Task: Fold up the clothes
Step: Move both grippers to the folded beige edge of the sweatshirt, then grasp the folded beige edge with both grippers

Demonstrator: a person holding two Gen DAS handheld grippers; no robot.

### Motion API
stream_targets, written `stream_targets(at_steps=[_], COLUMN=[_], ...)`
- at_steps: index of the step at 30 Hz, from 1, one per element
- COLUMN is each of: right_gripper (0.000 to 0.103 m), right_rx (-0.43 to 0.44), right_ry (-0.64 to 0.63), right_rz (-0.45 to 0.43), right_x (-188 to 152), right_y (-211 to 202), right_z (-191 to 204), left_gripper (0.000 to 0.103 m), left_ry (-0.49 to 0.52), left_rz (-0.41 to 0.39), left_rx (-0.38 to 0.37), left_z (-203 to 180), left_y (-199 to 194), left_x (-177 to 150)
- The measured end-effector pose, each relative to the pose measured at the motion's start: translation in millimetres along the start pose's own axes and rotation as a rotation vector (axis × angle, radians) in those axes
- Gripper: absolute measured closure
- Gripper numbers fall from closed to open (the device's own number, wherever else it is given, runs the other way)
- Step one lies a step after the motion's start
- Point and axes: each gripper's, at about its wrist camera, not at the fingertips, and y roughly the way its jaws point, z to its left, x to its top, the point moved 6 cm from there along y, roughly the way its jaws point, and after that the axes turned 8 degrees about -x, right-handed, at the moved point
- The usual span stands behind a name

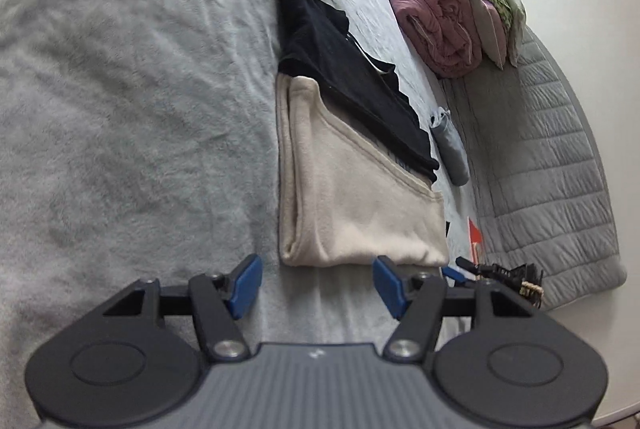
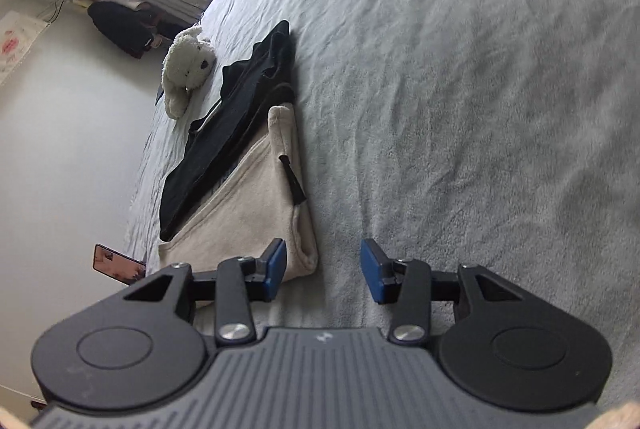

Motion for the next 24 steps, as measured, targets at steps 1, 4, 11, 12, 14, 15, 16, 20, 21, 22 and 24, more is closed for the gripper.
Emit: stream_targets(at_steps=[1, 4, 11, 12, 14, 15, 16, 20, 21, 22, 24], right_gripper=[0.058, 0.057, 0.057, 0.057, 0.057, 0.057, 0.057, 0.058, 0.058, 0.058, 0.058], right_rx=[0.007, 0.028, 0.077, 0.083, 0.095, 0.102, 0.108, 0.125, 0.127, 0.129, 0.132], right_ry=[0.003, 0.005, 0.025, 0.023, 0.016, 0.013, 0.009, -0.007, -0.013, -0.016, -0.022], right_rz=[0.013, 0.041, 0.065, 0.066, 0.067, 0.07, 0.072, 0.078, 0.08, 0.08, 0.083], right_x=[-1, -2, 4, 4, 5, 5, 6, 7, 7, 7, 6], right_y=[2, 9, 23, 25, 29, 31, 33, 41, 43, 45, 48], right_z=[1, 4, 8, 9, 11, 13, 14, 22, 23, 25, 29], left_gripper=[0.04, 0.04, 0.04, 0.04, 0.04, 0.04, 0.04, 0.04, 0.04, 0.04, 0.04], left_ry=[-0.02, -0.05, -0.045, -0.045, -0.047, -0.048, -0.049, -0.047, -0.046, -0.045, -0.047], left_rz=[-0.004, -0.003, 0.009, 0.008, 0.008, 0.008, 0.009, 0.009, 0.008, 0.008, 0.006], left_rx=[-0.012, -0.025, -0.04, -0.045, -0.055, -0.06, -0.065, -0.079, -0.08, -0.082, -0.085], left_z=[2, 4, -1, -2, -3, -3, -3, -2, -2, -2, -2], left_y=[0, 7, 27, 29, 33, 34, 35, 37, 38, 38, 39], left_x=[0, 1, 5, 5, 6, 6, 7, 8, 9, 9, 10])
